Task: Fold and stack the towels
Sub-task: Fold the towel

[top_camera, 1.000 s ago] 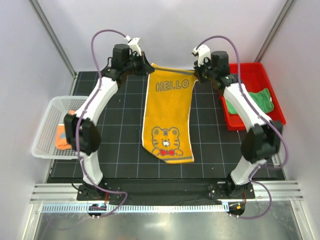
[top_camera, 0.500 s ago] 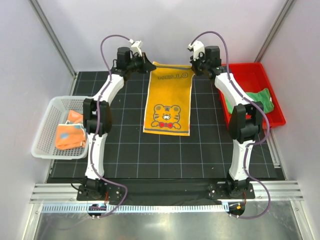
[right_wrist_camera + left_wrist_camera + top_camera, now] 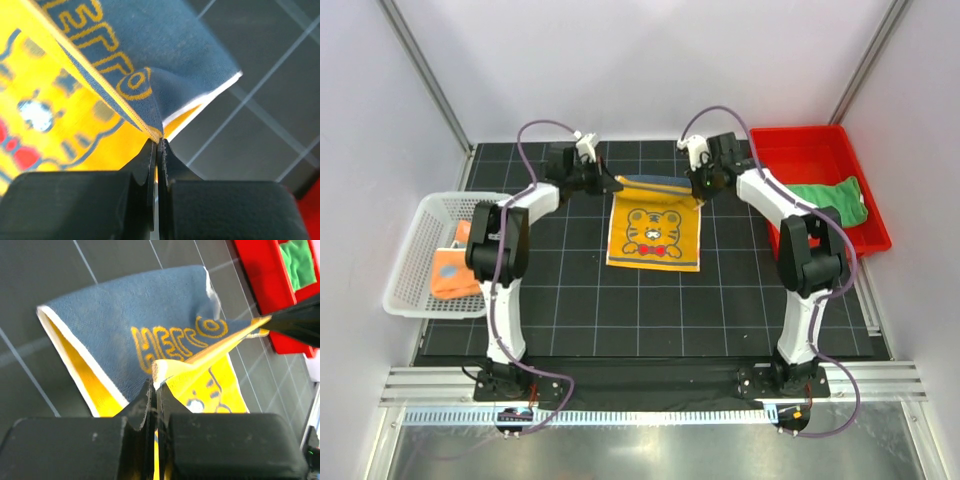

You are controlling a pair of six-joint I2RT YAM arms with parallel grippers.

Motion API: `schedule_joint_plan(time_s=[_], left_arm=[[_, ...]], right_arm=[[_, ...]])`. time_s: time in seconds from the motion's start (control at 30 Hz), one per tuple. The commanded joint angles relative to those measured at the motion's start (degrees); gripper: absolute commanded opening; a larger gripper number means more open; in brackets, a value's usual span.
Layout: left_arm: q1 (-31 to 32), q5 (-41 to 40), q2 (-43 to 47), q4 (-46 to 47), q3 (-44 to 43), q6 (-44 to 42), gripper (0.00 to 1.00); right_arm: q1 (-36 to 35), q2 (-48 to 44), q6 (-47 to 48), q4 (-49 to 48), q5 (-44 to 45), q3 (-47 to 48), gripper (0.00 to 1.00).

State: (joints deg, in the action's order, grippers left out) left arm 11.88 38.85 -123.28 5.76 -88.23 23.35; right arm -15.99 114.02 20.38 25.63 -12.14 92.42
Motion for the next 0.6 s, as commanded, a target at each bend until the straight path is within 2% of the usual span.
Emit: schedule_joint_plan(time_s=[0.0, 0.27, 0.37, 0.57], left_arm=[[-1.2, -4.1, 9.2, 10.1, 7.0, 1.2, 0.0], [1.2, -8.4, 17.0, 12.4, 19.7, 2.4, 0.0], [2.1, -9.8, 18.9, 12.3, 23.0, 2.2, 0.03], [2.6, -12.3, 21.3, 13.0, 29.0, 2.2, 0.02]], right_arm=[[-0.1, -10.7, -1.4, -0.8, 2.6, -6.2, 0.01], [-1.9, -16.6, -3.2, 0.8, 2.4, -14.8, 0.01], [-2.9, -18.7, -4.5, 0.2, 2.8, -18.6, 0.01], [-4.8, -18.0, -7.4, -0.1, 2.8, -21.7, 0.01]])
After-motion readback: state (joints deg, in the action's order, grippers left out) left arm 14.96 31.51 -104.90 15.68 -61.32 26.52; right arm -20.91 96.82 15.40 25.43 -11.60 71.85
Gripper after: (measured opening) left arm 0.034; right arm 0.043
